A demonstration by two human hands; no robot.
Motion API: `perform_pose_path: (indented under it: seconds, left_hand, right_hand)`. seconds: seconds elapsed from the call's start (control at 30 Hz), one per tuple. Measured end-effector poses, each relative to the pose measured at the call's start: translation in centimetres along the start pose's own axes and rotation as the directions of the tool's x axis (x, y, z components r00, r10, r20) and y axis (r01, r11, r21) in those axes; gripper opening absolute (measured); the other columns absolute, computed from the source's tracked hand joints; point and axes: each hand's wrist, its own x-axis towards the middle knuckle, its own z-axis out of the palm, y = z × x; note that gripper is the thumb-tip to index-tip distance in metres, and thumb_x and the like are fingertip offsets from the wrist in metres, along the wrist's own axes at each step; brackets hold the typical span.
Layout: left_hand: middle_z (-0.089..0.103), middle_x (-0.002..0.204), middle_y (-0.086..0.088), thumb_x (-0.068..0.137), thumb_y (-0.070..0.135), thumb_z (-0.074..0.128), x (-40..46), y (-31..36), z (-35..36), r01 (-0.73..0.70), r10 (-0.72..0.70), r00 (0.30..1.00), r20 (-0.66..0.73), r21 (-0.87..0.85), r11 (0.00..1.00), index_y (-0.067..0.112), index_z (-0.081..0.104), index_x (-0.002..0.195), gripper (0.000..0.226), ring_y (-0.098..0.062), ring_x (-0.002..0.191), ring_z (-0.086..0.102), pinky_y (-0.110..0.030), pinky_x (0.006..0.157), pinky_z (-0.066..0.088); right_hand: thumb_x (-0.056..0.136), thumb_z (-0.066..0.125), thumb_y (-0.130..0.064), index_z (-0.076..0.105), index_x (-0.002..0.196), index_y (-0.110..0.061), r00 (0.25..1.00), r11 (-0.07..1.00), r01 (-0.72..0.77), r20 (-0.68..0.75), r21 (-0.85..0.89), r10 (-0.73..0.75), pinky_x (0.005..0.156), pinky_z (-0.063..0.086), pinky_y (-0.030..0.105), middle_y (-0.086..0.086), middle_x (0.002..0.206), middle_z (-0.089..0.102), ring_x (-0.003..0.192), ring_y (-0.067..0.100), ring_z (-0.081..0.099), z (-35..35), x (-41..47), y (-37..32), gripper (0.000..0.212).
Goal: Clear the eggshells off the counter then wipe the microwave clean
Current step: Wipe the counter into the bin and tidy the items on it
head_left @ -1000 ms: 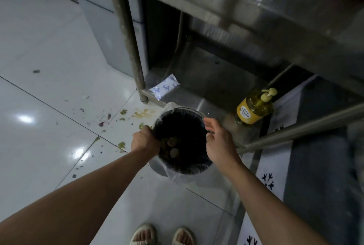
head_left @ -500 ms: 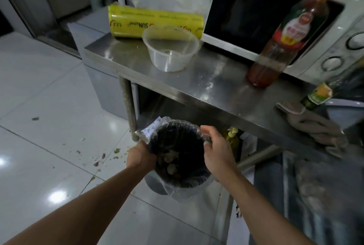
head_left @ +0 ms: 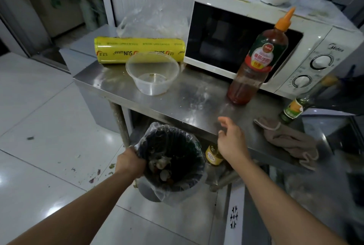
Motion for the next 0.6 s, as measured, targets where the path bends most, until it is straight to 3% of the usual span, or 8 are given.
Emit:
perform_pose_path:
  seconds: [0.2,0.33,0.43,0.5,0.6]
  left_hand:
    - [0.066,0.083,-0.021,0.079,0.002,0.050,-0.8,1.7,1.4,0.022,-0.022,1.000,0.021,0.030,0.999,-0.001,0.055,0.097,0.019,-0.030,0.063,0.068,-0.039,0.060,0.060]
    - [0.067,0.082,-0.021,0.079,0.004,0.053,-1.2,2.3,2.2,0.044,-0.045,0.999,0.029,0.030,0.999,-0.001,0.056,0.099,0.020,-0.031,0.066,0.068,-0.041,0.063,0.060]
    - [0.067,0.081,-0.021,0.079,0.005,0.055,-1.3,2.4,2.8,0.055,-0.055,0.998,0.015,0.034,0.998,-0.001,0.058,0.095,0.017,-0.032,0.067,0.069,-0.042,0.064,0.060]
    - [0.067,0.083,-0.021,0.080,0.005,0.055,-1.3,2.5,3.4,0.052,-0.052,0.999,0.003,0.031,0.998,0.000,0.057,0.096,0.017,-0.033,0.069,0.069,-0.042,0.065,0.060]
    - [0.067,0.083,-0.021,0.081,0.006,0.057,-1.2,2.6,4.2,0.052,-0.052,0.999,-0.001,0.012,0.999,0.001,0.057,0.095,0.014,-0.031,0.068,0.069,-0.041,0.064,0.060]
  right_hand:
    - [0.090,0.047,-0.001,0.050,0.128,-0.017,0.997,0.997,-0.063,-0.050,-0.041,0.061,0.100,0.037,0.030,0.005,0.133,0.052,0.123,0.022,0.047,-3.4,1.0,2.7,0.041]
    - [0.085,0.060,-0.008,0.051,0.129,-0.015,0.976,0.976,-0.117,-0.204,-0.184,0.079,0.116,0.020,0.042,0.005,0.148,0.034,0.139,0.024,0.026,-5.8,1.3,5.8,0.045]
    - [0.086,0.062,-0.023,0.043,0.137,-0.024,0.954,0.896,-0.280,-0.206,-0.346,0.218,0.114,0.007,0.058,0.005,0.156,0.014,0.143,0.032,0.006,-8.0,2.2,9.3,0.055]
    - [0.088,0.057,-0.033,0.035,0.141,-0.033,0.927,0.854,-0.374,-0.185,-0.363,0.327,0.111,0.008,0.063,0.004,0.158,0.003,0.143,0.035,-0.002,-9.0,3.0,11.1,0.057]
    - [0.092,0.046,-0.040,0.024,0.143,-0.041,0.886,0.817,-0.461,-0.137,-0.347,0.442,0.111,0.011,0.063,0.008,0.156,0.006,0.141,0.038,0.004,-9.5,4.2,12.5,0.056]
